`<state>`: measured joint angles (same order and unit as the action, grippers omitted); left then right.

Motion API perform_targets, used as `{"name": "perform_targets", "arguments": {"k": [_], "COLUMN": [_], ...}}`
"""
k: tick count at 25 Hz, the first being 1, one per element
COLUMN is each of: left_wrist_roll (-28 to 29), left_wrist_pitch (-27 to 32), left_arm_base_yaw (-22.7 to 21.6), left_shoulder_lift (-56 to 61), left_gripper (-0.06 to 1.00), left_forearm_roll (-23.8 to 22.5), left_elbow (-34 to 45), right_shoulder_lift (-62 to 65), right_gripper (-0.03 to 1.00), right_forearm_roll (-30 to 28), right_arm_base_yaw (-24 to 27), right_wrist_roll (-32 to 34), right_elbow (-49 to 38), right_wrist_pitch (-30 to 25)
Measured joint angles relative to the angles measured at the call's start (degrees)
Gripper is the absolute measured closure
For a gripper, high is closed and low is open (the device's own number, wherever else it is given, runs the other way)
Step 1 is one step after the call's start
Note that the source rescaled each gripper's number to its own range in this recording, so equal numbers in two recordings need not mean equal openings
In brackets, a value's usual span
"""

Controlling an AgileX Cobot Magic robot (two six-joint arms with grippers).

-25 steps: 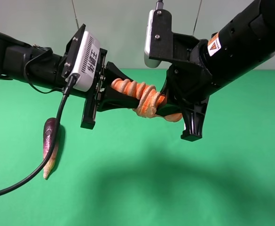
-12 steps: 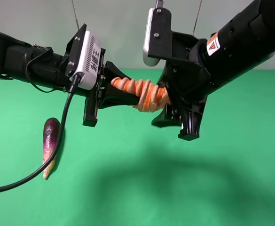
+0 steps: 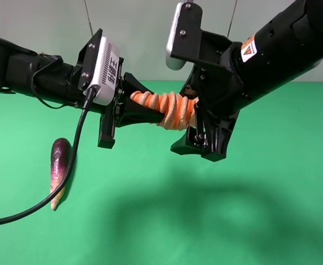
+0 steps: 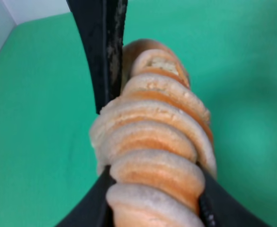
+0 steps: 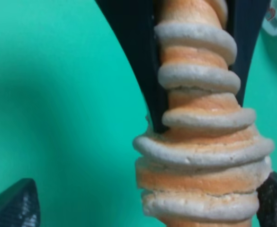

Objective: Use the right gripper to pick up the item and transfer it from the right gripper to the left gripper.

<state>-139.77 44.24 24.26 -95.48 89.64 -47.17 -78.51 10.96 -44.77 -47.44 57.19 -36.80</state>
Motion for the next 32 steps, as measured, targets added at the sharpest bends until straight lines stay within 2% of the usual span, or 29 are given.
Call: {"name": "perform_targets", "arguments": {"k": [6,12,15,19,22,24,29,32], "left_wrist_roll": [0.0,-0.65,-0.7,-0.7,-0.7,-0.7,-3.09,-5.91], "left_wrist_pitch": [-0.39,-0.56,-0.63,-1.71,-2.15,-2.15,-2.34,-2.4], "left_arm_base_yaw": [0.0,0.0,0.0,0.0,0.0,0.0,0.0,0.0], "left_shoulder_lift": [-0.08,-0.08,-0.08,-0.08,-0.08,-0.08,-0.08,-0.08], "left_gripper": [0.89,0.89,0.89,0.9,0.9,0.91,0.91,0.91], "left_forearm_roll": [-0.56,-0.56,-0.56,-0.5,-0.18,1.12,7.85,8.78], "left_elbow": [0.0,0.0,0.0,0.0,0.0,0.0,0.0,0.0], "right_shoulder_lift": [3.94,6.12,6.12,6.12,6.16,6.75,13.35,19.23], "right_gripper": [-0.03,-0.03,-0.03,-0.03,-0.03,-0.03,-0.03,-0.03], "right_forearm_roll": [-3.88,-16.15,-19.08,-19.63,-20.41,-21.17,-22.28,-22.32], "right_arm_base_yaw": [0.0,1.08,4.67,11.47,17.89,21.39,25.47,25.47], "right_wrist_roll": [5.33,17.95,25.52,39.32,50.51,55.22,61.84,64.25], "right_elbow": [0.0,0.1,0.1,0.1,0.1,-0.19,-4.88,-9.71], "right_wrist_pitch": [0.47,0.47,0.74,3.58,2.64,0.73,0.22,0.45]}}
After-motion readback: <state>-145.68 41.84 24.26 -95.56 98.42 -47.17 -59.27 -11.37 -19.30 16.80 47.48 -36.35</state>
